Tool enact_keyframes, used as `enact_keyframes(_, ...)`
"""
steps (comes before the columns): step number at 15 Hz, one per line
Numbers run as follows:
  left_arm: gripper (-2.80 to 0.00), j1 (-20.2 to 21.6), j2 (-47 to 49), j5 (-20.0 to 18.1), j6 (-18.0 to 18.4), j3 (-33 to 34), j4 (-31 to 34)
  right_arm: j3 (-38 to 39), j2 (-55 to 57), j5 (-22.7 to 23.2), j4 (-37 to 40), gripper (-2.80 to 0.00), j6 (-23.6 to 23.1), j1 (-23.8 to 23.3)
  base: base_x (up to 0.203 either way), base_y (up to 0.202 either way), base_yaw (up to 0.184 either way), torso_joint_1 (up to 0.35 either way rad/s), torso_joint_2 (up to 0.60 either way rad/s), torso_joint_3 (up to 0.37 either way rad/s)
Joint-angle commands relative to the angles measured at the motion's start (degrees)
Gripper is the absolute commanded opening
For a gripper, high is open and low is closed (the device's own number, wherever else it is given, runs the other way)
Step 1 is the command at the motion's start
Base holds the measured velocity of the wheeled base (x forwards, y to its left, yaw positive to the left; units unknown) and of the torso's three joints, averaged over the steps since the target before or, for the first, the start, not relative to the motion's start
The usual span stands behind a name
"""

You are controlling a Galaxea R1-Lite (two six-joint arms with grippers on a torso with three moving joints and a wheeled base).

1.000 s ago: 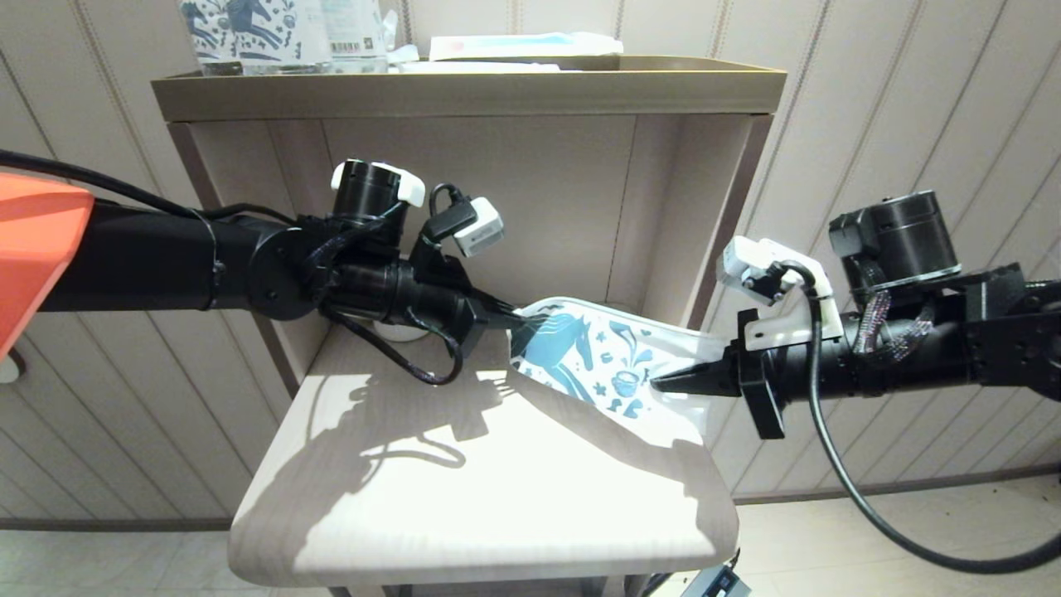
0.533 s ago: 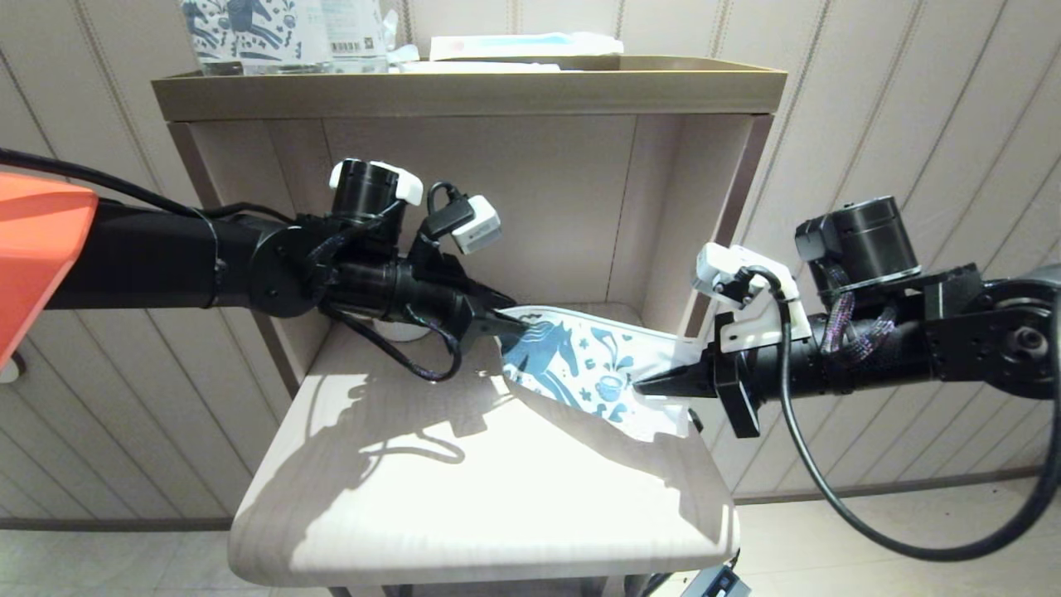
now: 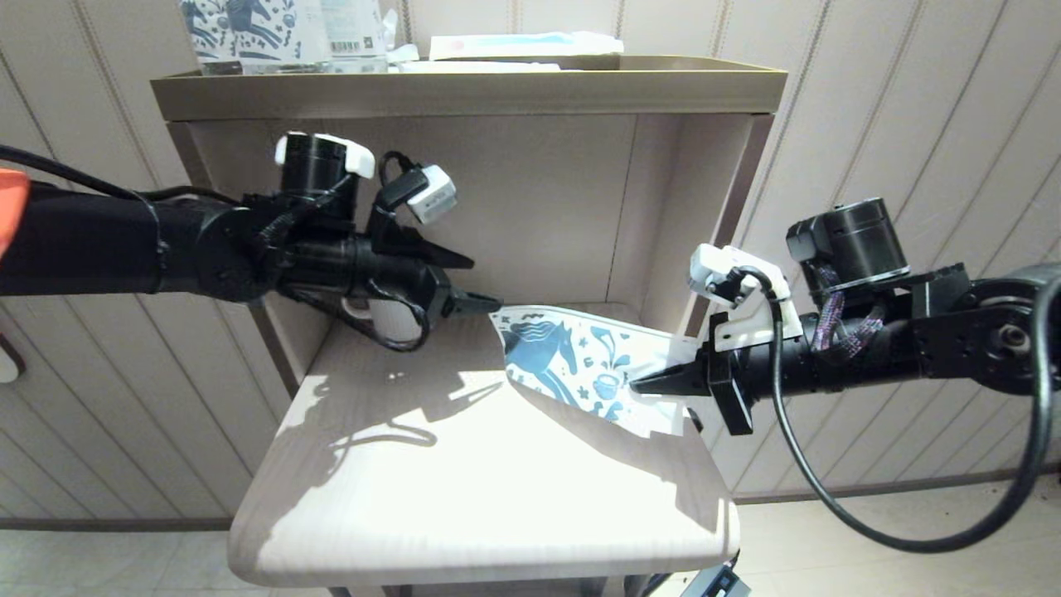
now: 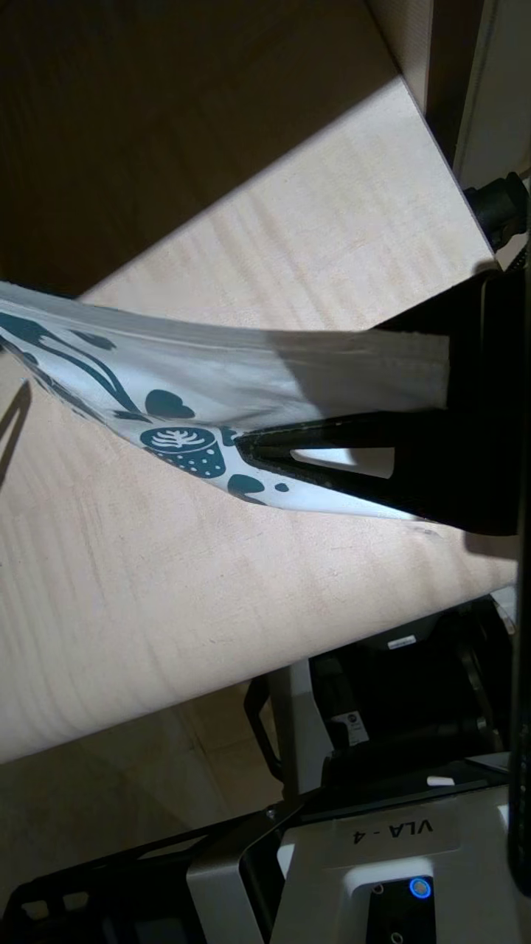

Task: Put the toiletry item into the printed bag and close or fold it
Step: Close the strorage bag and place it on the desk

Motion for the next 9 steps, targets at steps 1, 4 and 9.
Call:
enact_keyframes(1,0.0,2.4,-11.3,-2.0,-1.3,3.7,-0.9,-1.1,1.7,0.2,0.0,-2.8,-0.1,0.0,0.0,0.0,0.0,0.0,0.0,0.0)
enact_keyframes(4,0.0,5.3,-21.0,-3.3,-4.6,9.5,-4.8,-3.2,3.0,-2.2,0.5,-2.8,1.2,0.3,0.0,0.0,0.0,0.0,0.0,0.0)
enact_keyframes(9,0.0,6.5,-27.4,-3.2,-17.2,11.1,-9.4,-8.5,4.5,-4.0,6.8,-2.8,4.1,2.4,0.0,0.0,0.0,0.0,0.0,0.0)
